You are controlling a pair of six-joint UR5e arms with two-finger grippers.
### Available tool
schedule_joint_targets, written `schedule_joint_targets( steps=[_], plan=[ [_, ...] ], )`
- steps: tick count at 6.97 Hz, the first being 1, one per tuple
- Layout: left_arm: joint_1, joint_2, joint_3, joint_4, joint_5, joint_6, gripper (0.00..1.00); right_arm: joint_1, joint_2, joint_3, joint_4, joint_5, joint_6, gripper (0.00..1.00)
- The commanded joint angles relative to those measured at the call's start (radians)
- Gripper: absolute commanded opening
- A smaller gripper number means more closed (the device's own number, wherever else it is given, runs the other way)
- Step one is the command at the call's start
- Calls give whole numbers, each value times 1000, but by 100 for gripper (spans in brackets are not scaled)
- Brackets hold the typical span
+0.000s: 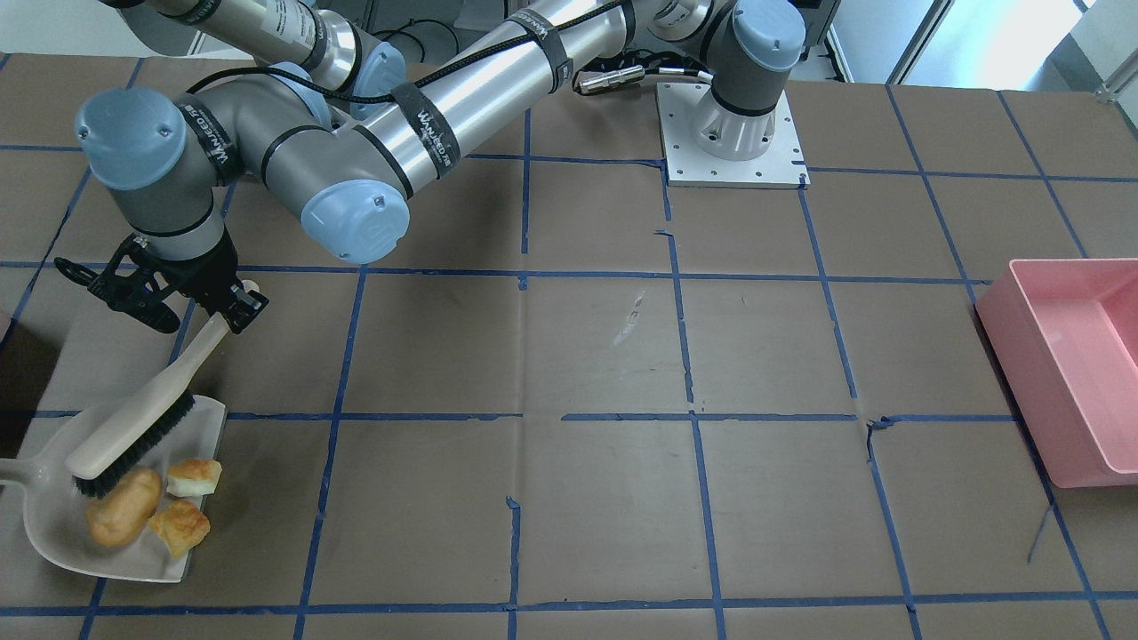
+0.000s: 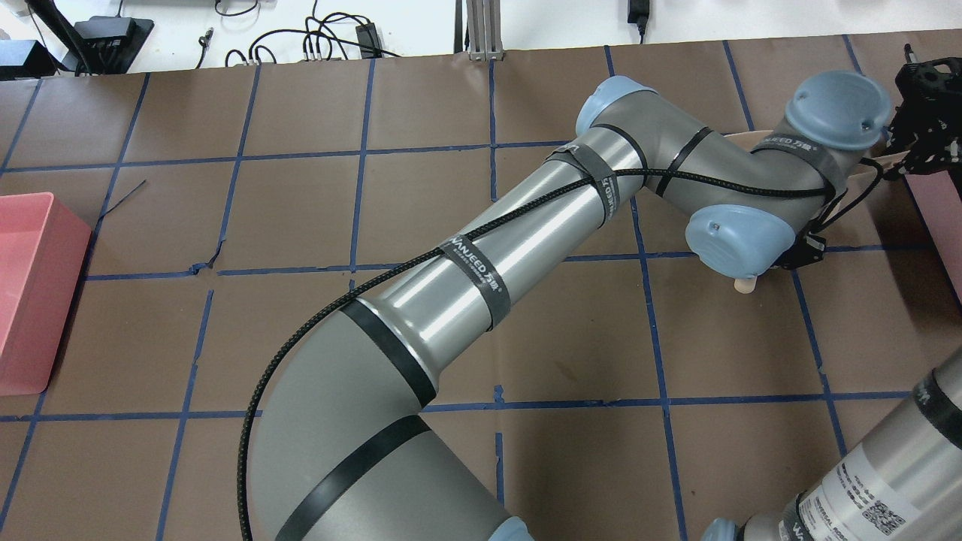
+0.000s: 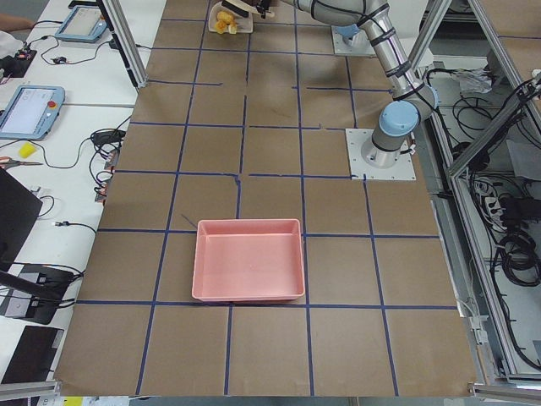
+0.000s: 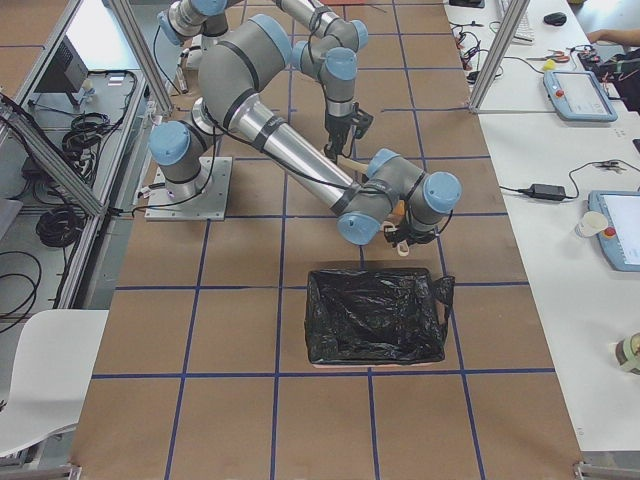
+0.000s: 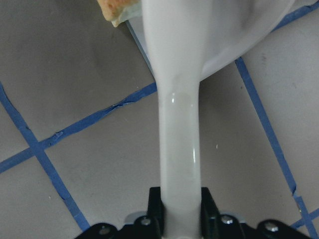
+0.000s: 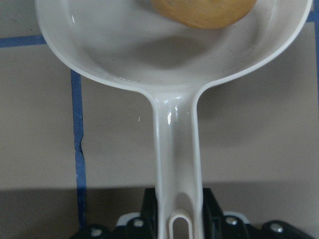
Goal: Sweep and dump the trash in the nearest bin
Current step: 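Sweep the remaining pieces into the dustpan with the brush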
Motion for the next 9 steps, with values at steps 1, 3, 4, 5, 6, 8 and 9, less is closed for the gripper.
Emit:
schedule_joint_targets(
  steps=[1,3,4,5,6,8,9],
  plan=[
    [67,12,-6,-4,-90,-139,2,0,0,-1,1,2,-3,0],
    [124,-3,-12,-2,-149,-183,2,-2,3,-1,4,11,-3,0],
    [132,-9,-14,-2,-164,-239,3,-2,3,1,4,15,-3,0],
    [135,-29,-16,-2,-173,-297,3,-2,3,1,4,15,-3,0],
    [140,-75,-3,0,-204,-398,3,-2,3,-1,4,15,-5,0],
    [119,-92,-6,-16,-199,-432,3,0,3,1,6,15,-5,0],
    [100,-94,-6,-14,-198,-430,3,-2,3,1,6,15,-5,0]
  ],
)
